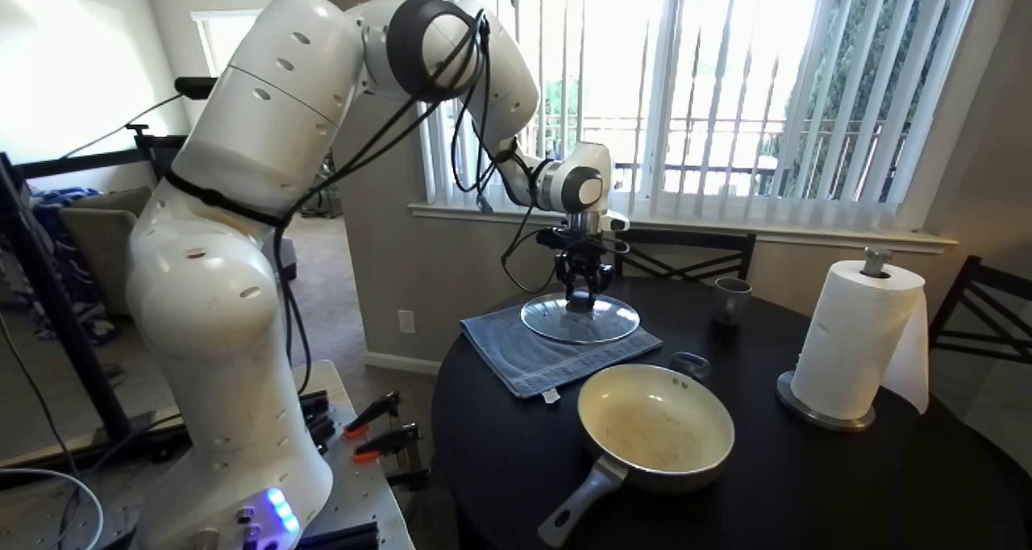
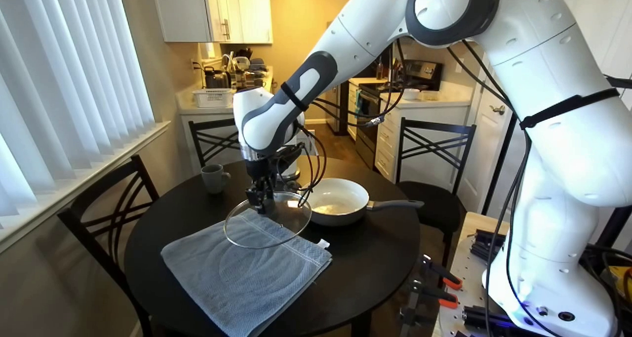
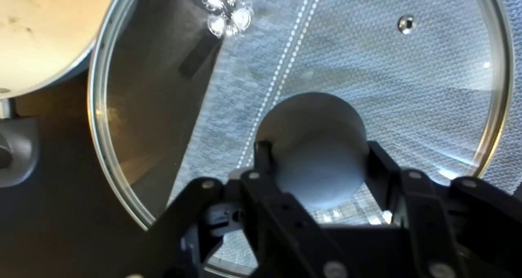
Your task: Remove the glass lid from the pan.
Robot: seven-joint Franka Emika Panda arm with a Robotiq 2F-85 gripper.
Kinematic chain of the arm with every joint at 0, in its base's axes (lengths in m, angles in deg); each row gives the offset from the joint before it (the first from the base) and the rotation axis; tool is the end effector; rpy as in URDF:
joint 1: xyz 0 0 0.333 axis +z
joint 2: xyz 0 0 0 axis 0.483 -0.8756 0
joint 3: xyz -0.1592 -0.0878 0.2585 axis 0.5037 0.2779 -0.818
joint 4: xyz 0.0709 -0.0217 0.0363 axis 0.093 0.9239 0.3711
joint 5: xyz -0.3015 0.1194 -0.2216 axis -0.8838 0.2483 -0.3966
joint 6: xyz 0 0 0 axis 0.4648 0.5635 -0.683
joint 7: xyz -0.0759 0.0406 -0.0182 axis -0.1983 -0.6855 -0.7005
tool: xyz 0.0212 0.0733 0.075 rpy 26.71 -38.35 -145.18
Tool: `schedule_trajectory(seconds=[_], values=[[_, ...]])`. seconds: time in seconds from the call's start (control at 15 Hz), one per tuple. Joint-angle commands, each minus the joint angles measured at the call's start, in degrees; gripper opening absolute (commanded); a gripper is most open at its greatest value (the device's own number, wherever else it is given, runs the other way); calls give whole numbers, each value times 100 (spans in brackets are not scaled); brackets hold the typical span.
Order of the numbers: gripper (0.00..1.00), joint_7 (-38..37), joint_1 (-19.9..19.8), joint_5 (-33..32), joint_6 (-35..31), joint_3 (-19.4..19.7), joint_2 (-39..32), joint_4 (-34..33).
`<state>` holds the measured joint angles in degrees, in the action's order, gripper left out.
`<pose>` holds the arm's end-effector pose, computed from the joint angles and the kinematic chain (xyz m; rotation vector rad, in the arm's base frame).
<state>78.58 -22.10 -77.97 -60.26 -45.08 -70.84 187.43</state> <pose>0.6487 0.1278 0.2127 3.0814 0.4448 -0.0531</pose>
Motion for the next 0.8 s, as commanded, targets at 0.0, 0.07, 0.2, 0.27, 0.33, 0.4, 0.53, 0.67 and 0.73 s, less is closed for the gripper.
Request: schedule_trajectory(seconds=[0.0, 0.07, 0.2, 0.27, 0.33, 0.4, 0.53, 0.67, 0.73], values=[[33, 278, -20, 269, -22, -227, -260, -379], [33, 246, 0, 304, -60, -252, -354, -451], [33, 233, -12, 372, -171, -287, -566, -601], [33, 236, -70, 455, -276, -302, -681, -668], [33, 260, -127, 543, -345, -321, -798, -739], [33, 263, -202, 663, -461, -333, -934, -799], [33, 178, -231, 789, -663, -324, -1207, -911], [33, 64, -174, 794, -827, -271, -1504, -1039], [33, 21, -139, 760, -898, -238, -1633, -1094]])
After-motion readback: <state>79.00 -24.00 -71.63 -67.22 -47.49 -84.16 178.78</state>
